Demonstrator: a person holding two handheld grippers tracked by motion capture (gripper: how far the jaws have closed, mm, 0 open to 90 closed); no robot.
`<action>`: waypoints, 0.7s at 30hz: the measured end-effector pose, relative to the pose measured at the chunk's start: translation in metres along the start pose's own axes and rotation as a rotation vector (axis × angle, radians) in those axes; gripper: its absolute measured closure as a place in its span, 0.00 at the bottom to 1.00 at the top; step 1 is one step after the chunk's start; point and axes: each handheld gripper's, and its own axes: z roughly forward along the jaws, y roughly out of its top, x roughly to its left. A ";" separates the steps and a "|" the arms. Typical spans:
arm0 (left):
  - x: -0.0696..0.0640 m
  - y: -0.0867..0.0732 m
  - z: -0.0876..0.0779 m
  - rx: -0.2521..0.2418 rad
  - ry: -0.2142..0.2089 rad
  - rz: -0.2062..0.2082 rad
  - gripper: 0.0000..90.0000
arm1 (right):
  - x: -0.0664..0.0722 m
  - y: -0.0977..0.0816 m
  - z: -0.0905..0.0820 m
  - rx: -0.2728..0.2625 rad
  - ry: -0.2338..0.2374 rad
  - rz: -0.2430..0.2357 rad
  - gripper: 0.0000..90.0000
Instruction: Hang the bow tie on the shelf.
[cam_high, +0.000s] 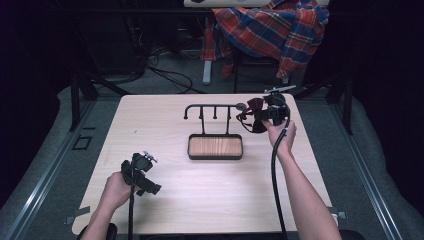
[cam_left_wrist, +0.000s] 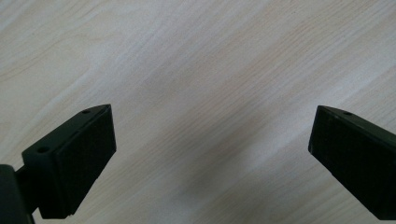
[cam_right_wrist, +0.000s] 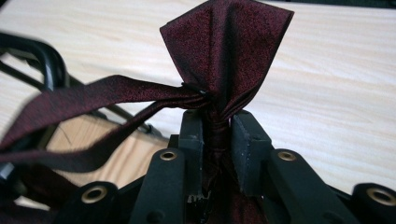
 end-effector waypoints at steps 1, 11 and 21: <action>0.000 0.000 0.000 0.000 0.000 0.000 0.01 | 0.000 0.000 0.000 0.000 0.000 0.000 0.84; 0.000 0.000 0.000 0.002 0.001 0.004 0.01 | 0.002 0.011 -0.001 -0.042 -0.037 0.014 0.84; -0.001 0.000 0.001 0.005 0.000 0.005 0.01 | -0.010 0.003 0.017 0.061 0.005 0.065 0.78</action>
